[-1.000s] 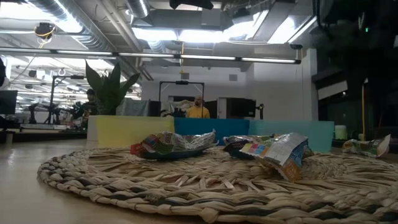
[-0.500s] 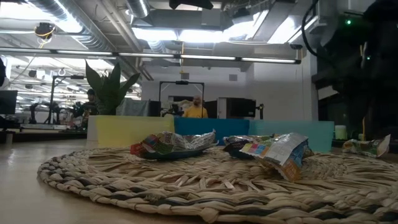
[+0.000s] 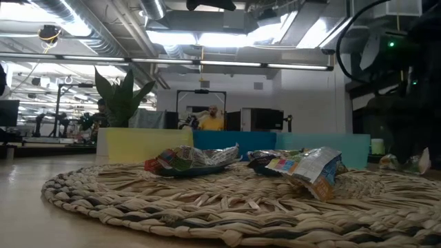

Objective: Pick and place Granola Bars by type
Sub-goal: Put the orange granola bar into the green bin

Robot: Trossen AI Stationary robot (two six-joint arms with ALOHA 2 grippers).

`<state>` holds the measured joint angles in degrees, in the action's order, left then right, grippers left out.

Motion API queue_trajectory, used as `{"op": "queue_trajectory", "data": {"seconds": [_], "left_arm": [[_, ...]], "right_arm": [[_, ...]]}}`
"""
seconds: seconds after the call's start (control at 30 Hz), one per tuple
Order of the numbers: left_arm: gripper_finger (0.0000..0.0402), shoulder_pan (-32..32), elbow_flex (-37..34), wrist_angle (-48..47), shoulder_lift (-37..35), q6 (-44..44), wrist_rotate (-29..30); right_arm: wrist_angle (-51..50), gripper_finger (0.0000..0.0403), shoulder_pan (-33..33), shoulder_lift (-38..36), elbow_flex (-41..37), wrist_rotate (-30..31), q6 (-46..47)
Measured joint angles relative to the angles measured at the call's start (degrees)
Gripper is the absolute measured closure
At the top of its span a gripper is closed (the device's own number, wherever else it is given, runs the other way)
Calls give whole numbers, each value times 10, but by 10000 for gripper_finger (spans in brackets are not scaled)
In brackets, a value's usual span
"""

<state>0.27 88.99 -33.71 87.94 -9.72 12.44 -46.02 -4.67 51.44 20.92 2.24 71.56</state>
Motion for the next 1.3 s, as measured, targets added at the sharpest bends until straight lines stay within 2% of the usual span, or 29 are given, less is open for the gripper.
{"op": "queue_trajectory", "data": {"seconds": [0.17,0.47,0.57,0.87,1.1,1.3], "left_arm": [[217,0,0,0,0,-5,0],[217,0,0,0,0,-13,3],[217,0,0,0,0,-17,4],[217,-1,0,0,0,-17,4],[217,-1,0,0,0,-16,4],[217,-1,0,0,0,-15,5]], "right_arm": [[35,199,0,0,-17,3,-1],[65,308,0,-2,-30,-4,-13],[69,330,0,-3,-30,-13,-15],[76,330,0,-2,-20,-73,-29],[34,348,1,-2,37,-75,-75],[-23,347,1,-2,104,-66,-114]]}}
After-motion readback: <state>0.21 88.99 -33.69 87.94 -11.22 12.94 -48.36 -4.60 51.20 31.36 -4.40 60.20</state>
